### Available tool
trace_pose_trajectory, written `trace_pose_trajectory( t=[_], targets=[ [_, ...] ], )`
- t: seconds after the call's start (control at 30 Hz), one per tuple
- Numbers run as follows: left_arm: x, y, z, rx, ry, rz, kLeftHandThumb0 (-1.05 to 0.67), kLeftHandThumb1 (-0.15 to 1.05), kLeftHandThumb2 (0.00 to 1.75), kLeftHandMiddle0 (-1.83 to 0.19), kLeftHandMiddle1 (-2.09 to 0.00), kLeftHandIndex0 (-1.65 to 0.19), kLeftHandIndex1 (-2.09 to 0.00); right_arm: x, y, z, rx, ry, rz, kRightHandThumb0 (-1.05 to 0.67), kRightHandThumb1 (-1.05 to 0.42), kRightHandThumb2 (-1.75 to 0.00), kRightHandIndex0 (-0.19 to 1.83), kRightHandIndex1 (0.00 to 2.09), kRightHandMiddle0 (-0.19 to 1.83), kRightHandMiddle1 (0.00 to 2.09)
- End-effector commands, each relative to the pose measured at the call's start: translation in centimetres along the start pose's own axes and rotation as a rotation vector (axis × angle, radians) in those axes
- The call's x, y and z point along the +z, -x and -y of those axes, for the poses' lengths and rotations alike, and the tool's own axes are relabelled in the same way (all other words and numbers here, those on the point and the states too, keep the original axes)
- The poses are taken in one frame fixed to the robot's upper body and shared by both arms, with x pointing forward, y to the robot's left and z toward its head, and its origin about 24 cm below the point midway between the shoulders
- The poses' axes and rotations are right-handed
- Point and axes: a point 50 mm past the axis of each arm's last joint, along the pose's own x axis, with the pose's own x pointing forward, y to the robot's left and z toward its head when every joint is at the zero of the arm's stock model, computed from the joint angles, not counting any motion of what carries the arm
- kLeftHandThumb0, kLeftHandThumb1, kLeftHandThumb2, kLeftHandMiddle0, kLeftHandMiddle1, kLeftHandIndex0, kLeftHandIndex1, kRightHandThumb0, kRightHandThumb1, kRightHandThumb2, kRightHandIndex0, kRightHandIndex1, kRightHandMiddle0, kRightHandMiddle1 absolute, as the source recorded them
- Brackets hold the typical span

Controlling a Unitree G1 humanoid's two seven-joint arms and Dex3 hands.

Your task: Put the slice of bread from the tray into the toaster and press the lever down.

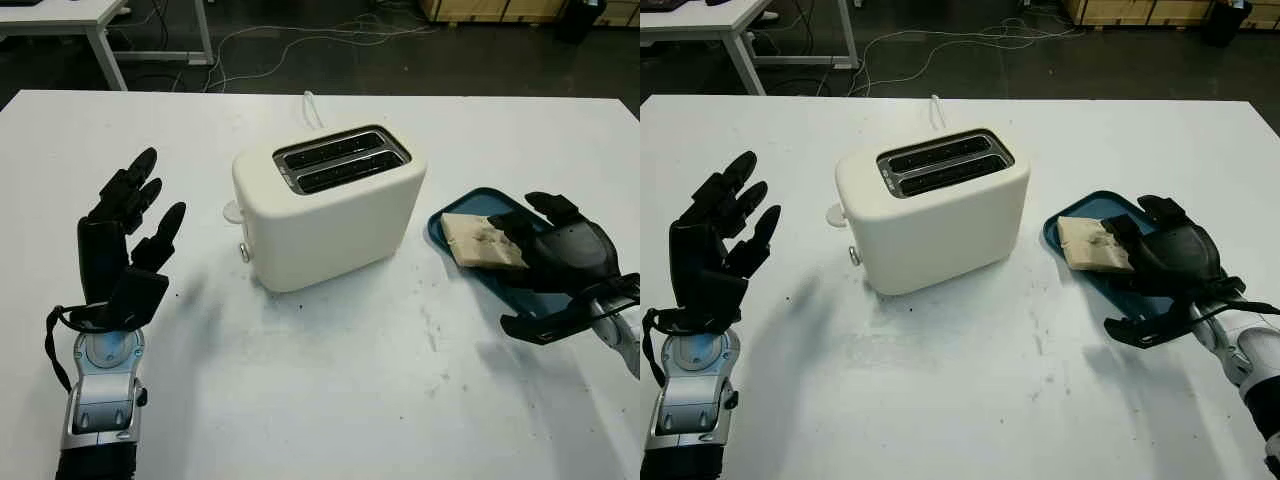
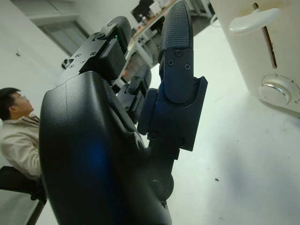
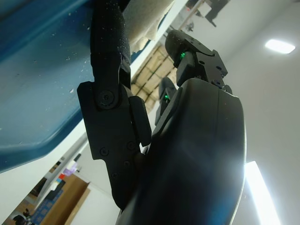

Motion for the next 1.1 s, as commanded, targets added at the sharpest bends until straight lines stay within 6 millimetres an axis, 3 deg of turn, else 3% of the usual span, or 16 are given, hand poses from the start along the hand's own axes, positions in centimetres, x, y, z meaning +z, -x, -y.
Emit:
trace_pose_trajectory(
  t=[0.0, 0.4, 0.6, 0.67, 0.77, 0.8, 0.83, 0.93, 1.0, 1.07],
  targets=[
    [0.0, 0.1, -0.1, 0.000, -0.003, 0.002, -0.71, 0.92, 0.27, -0.59, 0.00, -0.49, 0.00, 0.1, -0.2, 0.3, -0.007, 0.006, 0.021, -0.78, -0.92, -0.22, 0.00, 0.48, 0.00, 0.81],
    [0.0, 0.1, -0.1, 0.003, -0.008, 0.006, -0.70, 0.92, 0.26, -0.60, -0.01, -0.50, 0.00, 1.2, -1.6, 0.9, 0.004, 0.086, 0.040, -0.76, -0.92, -0.27, 0.01, 0.74, 0.00, 1.04],
    [-0.1, 0.1, -0.2, 0.006, -0.020, 0.011, -0.71, 0.92, 0.27, -0.60, -0.01, -0.50, 0.00, 1.9, -2.7, -0.1, 0.025, 0.161, 0.018, -0.78, -0.92, -0.28, 0.08, 0.55, 0.14, 0.58],
    [-0.1, 0.1, -0.2, 0.007, -0.014, 0.010, -0.70, 0.92, 0.26, -0.60, -0.01, -0.50, 0.00, 2.1, -2.9, -0.5, 0.035, 0.181, 0.014, -0.77, -0.92, -0.27, 0.11, 0.51, 0.20, 0.55],
    [0.0, 0.2, -0.2, 0.010, -0.006, 0.008, -0.70, 0.92, 0.26, -0.60, -0.01, -0.50, 0.00, 2.2, -3.0, -1.0, 0.042, 0.202, 0.012, -0.74, -0.92, -0.27, 0.15, 0.47, 0.13, 0.88],
    [0.0, 0.2, -0.2, 0.011, -0.007, 0.009, -0.70, 0.92, 0.26, -0.60, -0.01, -0.50, 0.00, 2.2, -3.0, -1.1, 0.037, 0.210, 0.014, -0.73, -0.92, -0.26, 0.14, 0.54, 0.10, 1.00],
    [0.0, 0.2, -0.2, 0.011, -0.011, 0.012, -0.71, 0.92, 0.26, -0.61, -0.01, -0.51, -0.01, 2.1, -3.0, -1.3, 0.041, 0.206, 0.015, -0.71, -0.92, -0.28, 0.10, 0.75, 0.07, 1.11],
    [0.1, 0.1, -0.2, 0.006, -0.012, 0.014, -0.71, 0.92, 0.27, -0.60, -0.01, -0.50, 0.00, 2.0, -3.0, -1.7, 0.082, 0.181, 0.012, -0.57, -0.92, -0.46, 0.04, 1.55, 0.07, 1.62],
    [0.1, 0.2, -0.2, 0.005, -0.009, 0.012, -0.70, 0.92, 0.27, -0.59, 0.00, -0.49, 0.00, 1.9, -3.0, -1.8, 0.112, 0.171, 0.002, -0.57, -0.92, -0.65, 0.16, 1.69, 0.05, 1.71],
    [0.1, 0.2, -0.3, 0.007, -0.014, 0.012, -0.69, 0.92, 0.27, -0.60, 0.00, -0.49, 0.00, 1.9, -3.1, -1.9, 0.142, 0.176, -0.010, -0.65, -0.92, -0.89, 0.45, 1.73, 0.11, 1.74]
  ],
)
